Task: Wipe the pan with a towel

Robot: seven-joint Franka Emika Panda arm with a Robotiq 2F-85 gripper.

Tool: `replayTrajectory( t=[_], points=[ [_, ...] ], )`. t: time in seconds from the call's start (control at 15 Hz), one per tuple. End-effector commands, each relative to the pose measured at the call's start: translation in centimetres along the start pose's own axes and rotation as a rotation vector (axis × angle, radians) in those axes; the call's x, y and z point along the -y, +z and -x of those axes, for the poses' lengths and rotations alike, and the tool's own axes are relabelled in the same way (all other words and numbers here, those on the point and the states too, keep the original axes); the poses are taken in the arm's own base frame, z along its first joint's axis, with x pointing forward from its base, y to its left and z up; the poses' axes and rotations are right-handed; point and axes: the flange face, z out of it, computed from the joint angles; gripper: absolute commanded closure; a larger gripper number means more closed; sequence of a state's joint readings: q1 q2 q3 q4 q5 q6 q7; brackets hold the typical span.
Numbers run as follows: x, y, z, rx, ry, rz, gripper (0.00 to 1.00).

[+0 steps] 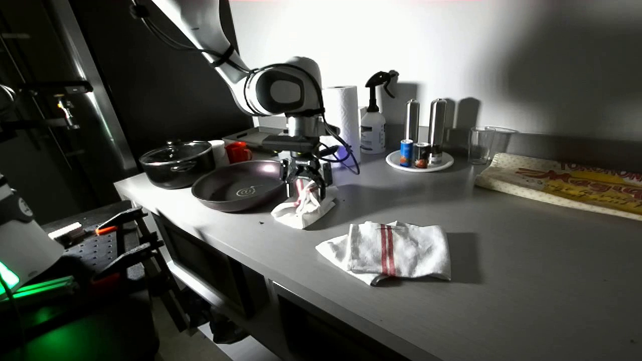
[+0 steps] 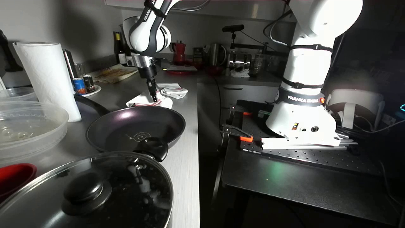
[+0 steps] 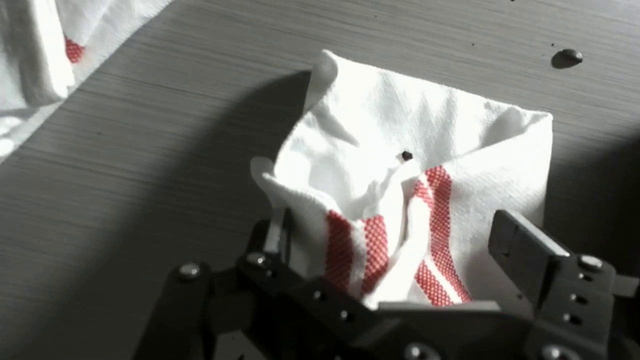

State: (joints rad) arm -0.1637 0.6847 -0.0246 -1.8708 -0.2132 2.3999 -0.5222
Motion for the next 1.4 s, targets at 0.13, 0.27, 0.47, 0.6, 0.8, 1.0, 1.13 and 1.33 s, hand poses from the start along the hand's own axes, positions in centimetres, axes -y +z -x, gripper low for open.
replayTrajectory(
  t=[0.13, 0.27, 0.47, 0.6, 0.8, 1.0, 1.13, 1.33],
  points=[
    [0.1, 2.6, -0.6, 0.041, -0.082, 0.023, 0.0],
    [0.3, 3.1, -0.6, 0.05, -0.099, 0.031, 0.25],
    [0.3, 3.3, -0.6, 0.055, -0.113, 0.042, 0.41],
    [0.2, 2.9, -0.6, 0.051, -0.116, 0.049, 0.57],
    [0.1, 2.1, -0.4, 0.042, -0.118, 0.06, 0.79],
    [-0.1, 1.1, -0.2, 0.026, -0.11, 0.058, 0.99],
    [-0.2, 0.2, 0.3, 0.014, -0.083, 0.06, 0.96],
    [-0.3, -2.1, 2.1, -0.04, -0.058, 0.064, 0.96]
  ],
)
